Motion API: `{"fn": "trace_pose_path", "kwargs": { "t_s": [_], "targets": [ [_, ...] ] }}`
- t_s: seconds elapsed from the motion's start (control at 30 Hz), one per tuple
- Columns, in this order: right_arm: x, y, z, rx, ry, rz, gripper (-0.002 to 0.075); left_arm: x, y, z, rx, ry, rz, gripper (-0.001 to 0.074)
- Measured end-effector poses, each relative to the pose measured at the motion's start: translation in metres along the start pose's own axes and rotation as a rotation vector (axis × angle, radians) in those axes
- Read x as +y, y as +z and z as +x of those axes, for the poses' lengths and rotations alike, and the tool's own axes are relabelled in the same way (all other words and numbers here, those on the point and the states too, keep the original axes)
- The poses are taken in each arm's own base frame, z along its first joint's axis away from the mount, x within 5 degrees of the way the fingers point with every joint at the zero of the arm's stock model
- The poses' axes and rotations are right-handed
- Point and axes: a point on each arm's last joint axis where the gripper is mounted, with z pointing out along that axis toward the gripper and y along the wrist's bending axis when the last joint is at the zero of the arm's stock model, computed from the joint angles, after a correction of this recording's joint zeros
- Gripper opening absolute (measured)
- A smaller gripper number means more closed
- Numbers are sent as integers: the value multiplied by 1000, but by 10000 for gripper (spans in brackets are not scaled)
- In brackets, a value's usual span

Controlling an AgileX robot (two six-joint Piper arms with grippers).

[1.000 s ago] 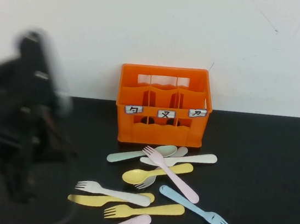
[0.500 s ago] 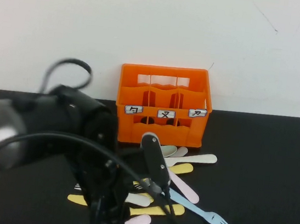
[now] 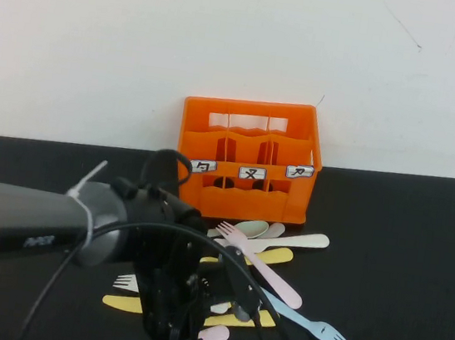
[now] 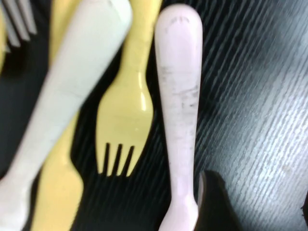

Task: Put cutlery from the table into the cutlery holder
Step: Pick up the spoon

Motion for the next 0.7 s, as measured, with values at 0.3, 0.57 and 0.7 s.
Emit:
{"fn": "trace_pose_path", "kwargs": {
  "t_s": [0.3, 0.57, 0.7],
  "targets": [
    [0, 0, 0, 0, 0, 0, -3, 3, 31, 1, 54, -11, 25, 357],
    [0, 0, 0, 0, 0, 0, -3, 8, 39, -6, -8, -40, -19, 358],
    [0, 0, 0, 0, 0, 0, -3, 10, 38, -6, -10, -49, -33, 357]
  ]
}}
